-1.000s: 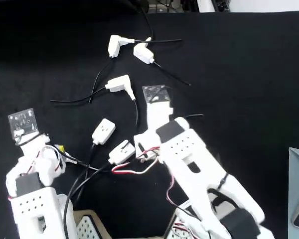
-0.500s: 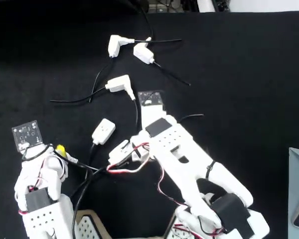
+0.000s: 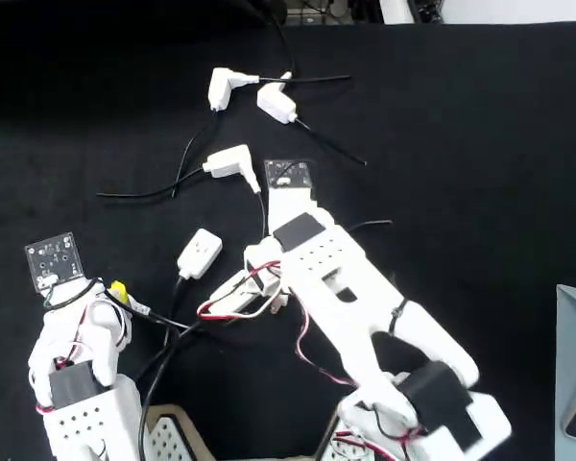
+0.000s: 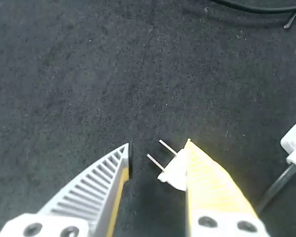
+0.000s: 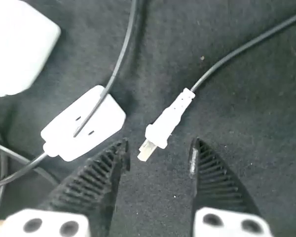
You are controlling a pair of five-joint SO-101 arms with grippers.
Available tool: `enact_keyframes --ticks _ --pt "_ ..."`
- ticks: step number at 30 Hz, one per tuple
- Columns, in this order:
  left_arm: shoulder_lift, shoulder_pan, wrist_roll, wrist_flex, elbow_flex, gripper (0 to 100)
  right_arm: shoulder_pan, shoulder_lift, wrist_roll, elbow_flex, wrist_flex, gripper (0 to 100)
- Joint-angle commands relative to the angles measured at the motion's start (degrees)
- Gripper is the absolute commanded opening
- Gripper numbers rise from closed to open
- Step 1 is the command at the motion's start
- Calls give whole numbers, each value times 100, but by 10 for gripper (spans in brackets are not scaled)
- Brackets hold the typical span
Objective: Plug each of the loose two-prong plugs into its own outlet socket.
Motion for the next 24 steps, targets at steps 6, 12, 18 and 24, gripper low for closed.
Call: enact_keyframes --ticks 6,12,18,24 --pt "35 101 35 -18 110 177 -62 866 -211 -426 -431 198" --pt "35 101 35 -18 110 177 9 980 -334 -295 -448 192" --pt "35 101 35 -18 110 177 387 954 -316 -295 -607 31" --pt "35 101 35 -18 110 177 580 954 -35 -259 -607 12"
